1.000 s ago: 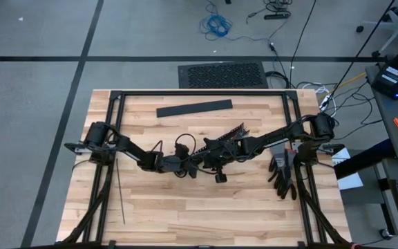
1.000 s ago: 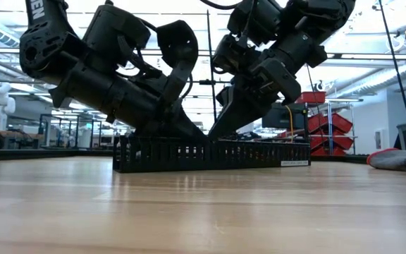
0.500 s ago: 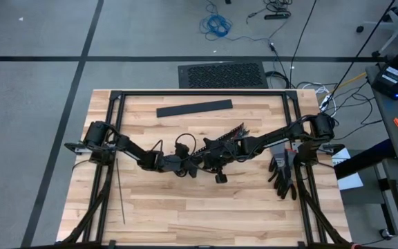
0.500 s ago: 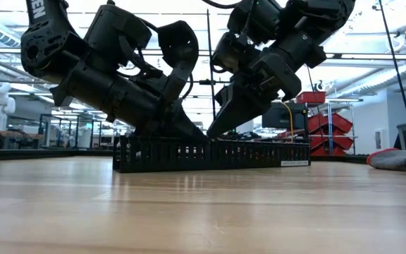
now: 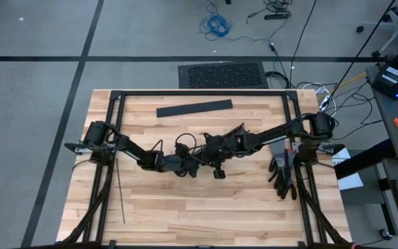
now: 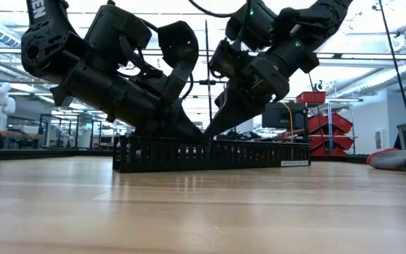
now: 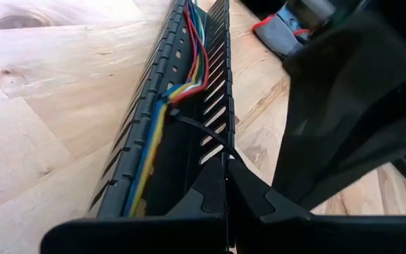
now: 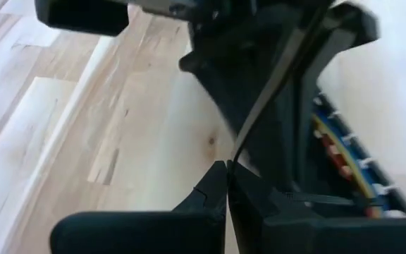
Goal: Ziptie cables
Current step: Put the zip tied cable wires into the black cable duct
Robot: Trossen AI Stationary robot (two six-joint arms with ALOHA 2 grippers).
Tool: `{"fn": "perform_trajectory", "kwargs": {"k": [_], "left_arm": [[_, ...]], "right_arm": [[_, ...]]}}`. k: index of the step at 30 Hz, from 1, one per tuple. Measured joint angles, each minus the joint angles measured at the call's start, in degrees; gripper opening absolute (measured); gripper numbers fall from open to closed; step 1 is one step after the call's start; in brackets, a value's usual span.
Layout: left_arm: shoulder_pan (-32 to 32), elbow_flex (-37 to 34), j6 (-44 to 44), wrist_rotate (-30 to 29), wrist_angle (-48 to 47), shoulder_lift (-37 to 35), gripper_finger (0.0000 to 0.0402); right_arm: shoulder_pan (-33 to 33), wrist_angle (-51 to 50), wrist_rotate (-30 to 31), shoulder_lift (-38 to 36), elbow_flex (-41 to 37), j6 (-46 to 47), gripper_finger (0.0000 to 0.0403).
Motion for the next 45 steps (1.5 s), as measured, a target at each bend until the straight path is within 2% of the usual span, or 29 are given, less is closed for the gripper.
{"fn": "perform_trajectory", "kwargs": {"k": [7, 12, 21, 33, 45], "left_arm": [[0.0, 0.0, 0.0, -0.3, 0.0, 0.0, 0.0002], [0.0, 0.0, 0.1, -0.4, 0.0, 0.0, 0.0002], [0.0, 0.0, 6.0, -0.7, 1.7, 0.1, 0.0012], [-0.1, 0.2, 11.7, -1.4, 2.3, 0.3, 0.0006], [-0.5, 0.1, 15.0, -1.5, 4.4, 0.5, 0.0011]], "right_arm": [[0.7, -1.6, -0.5, 1.2, 0.0, 2.2, 0.0], [0.8, -2.2, 1.9, 1.2, 0.0, 2.4, 0.0], [0.8, 1.0, 2.8, 0.5, 0.0, 2.0, 0.0], [1.1, -9.8, 2.8, -1.1, 0.0, 5.3, 0.0], [1.4, -6.8, 2.7, -1.1, 0.0, 3.1, 0.0]]}}
